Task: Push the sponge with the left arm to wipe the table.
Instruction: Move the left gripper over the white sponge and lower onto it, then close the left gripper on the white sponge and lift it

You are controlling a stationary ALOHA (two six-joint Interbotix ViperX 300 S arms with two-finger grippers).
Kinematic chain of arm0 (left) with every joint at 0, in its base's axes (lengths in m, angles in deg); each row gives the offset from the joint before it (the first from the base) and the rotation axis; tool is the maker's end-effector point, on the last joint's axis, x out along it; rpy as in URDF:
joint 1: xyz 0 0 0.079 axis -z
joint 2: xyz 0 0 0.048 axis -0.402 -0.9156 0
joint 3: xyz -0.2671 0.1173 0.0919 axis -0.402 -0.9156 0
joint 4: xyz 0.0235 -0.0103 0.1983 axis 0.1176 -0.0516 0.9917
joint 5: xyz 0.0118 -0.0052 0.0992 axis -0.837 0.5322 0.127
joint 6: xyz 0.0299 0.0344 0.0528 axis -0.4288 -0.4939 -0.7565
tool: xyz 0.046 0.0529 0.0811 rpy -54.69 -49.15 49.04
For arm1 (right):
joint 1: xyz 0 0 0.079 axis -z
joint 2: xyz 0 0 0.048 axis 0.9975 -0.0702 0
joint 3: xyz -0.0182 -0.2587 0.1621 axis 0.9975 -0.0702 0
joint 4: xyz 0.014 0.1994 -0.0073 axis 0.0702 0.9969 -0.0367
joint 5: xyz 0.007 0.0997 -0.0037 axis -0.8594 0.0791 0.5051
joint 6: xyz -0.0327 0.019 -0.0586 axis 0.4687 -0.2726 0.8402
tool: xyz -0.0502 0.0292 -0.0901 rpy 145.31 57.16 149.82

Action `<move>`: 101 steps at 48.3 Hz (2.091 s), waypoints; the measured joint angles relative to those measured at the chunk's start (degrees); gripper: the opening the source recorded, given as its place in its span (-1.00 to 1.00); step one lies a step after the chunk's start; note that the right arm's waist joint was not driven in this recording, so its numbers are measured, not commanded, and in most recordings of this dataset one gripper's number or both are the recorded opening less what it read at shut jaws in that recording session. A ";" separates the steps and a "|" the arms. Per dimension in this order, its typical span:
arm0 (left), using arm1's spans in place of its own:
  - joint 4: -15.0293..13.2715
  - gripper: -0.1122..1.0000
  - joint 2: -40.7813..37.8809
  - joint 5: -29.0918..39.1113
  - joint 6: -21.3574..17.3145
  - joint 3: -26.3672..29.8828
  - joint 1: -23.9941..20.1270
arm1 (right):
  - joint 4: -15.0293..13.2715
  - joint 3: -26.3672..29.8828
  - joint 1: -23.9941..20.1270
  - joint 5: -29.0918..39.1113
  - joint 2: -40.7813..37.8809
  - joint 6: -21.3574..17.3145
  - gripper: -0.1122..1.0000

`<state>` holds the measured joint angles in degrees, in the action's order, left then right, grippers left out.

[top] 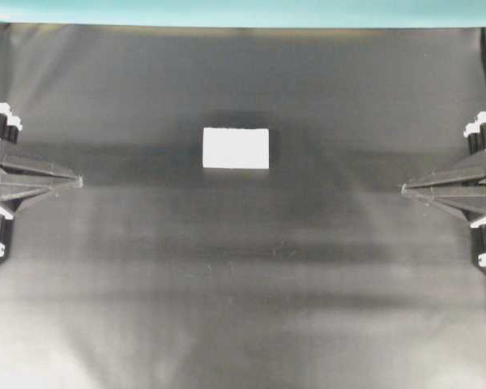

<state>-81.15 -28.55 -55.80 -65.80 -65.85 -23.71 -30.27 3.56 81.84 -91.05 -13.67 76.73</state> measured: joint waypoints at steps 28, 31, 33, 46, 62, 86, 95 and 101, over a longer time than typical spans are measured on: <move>1.93 -0.79 -32.08 0.18 18.72 13.01 -10.11 | 1.85 -1.58 0.00 4.75 -0.26 -0.44 -0.81; 2.02 -0.78 -37.09 0.44 18.90 16.17 -11.51 | 2.37 -2.72 0.00 5.01 -0.79 -0.44 -0.81; 1.93 -0.77 -40.17 0.88 19.25 18.11 -12.39 | 2.64 -3.43 0.00 5.01 -1.32 -0.44 -0.81; 2.02 -0.30 -53.44 5.80 21.45 29.00 -16.08 | 3.69 -5.19 0.00 5.01 -2.90 -2.81 -0.81; 1.93 0.65 -64.51 12.74 27.60 38.06 -18.98 | 3.69 -5.36 0.00 5.01 -2.99 -3.16 -0.81; 2.02 0.57 -74.27 13.71 28.92 40.78 -18.98 | 3.69 -6.50 0.00 5.01 -3.08 -3.25 -0.81; 2.02 0.56 -73.65 13.45 29.44 39.11 -18.46 | 3.69 -6.59 0.00 4.92 -3.08 -3.16 -0.81; 2.02 0.56 -72.77 13.97 29.44 38.06 -17.75 | 3.69 -6.59 0.00 4.92 -3.08 -3.25 -0.81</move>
<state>-79.13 -101.32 -41.82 -36.36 -27.79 -41.46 -26.58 -3.03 81.84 -86.13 -16.75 73.48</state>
